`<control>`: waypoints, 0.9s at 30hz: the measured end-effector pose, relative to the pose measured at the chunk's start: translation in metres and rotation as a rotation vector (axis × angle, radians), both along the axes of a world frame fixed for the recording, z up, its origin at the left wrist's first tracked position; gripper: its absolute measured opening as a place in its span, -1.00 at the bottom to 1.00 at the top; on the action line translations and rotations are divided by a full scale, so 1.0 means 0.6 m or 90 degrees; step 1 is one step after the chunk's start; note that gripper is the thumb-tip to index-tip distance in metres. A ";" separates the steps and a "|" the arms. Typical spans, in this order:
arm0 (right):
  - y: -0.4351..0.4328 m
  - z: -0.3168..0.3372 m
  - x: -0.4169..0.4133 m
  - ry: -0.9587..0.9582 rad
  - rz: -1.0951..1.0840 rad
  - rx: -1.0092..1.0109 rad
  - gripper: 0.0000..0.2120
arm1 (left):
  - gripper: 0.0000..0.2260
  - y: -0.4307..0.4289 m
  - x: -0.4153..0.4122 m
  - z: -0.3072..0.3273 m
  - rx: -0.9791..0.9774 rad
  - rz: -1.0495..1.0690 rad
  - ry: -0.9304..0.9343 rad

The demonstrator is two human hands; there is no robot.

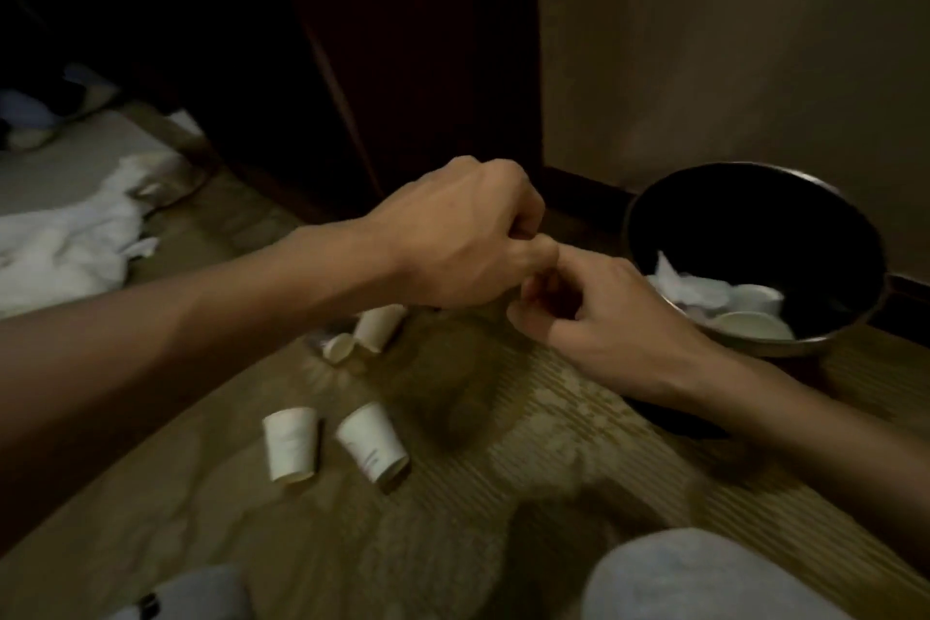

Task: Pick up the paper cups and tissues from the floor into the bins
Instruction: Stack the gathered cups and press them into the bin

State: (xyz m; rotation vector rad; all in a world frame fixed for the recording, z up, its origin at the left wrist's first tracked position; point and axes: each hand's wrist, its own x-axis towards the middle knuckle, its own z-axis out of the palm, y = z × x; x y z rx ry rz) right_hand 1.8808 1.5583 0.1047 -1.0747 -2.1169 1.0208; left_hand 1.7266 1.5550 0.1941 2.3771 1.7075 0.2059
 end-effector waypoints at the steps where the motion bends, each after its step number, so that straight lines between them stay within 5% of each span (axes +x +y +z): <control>1: -0.011 -0.005 -0.033 0.010 0.030 -0.004 -0.90 | -0.68 -0.028 -0.030 0.006 0.011 0.007 0.031; 9: -0.134 -0.110 -0.293 -0.093 0.295 -0.027 -0.75 | -0.79 -0.313 -0.317 -0.084 -0.127 0.088 0.206; 18: -0.346 -0.268 -0.510 -0.298 0.570 -0.050 -0.73 | -0.77 -0.661 -0.499 -0.309 -0.262 0.350 0.144; 27: -0.477 -0.371 -0.604 -0.405 0.639 -0.088 -0.72 | -0.68 -0.839 -0.545 -0.469 -0.259 0.569 0.011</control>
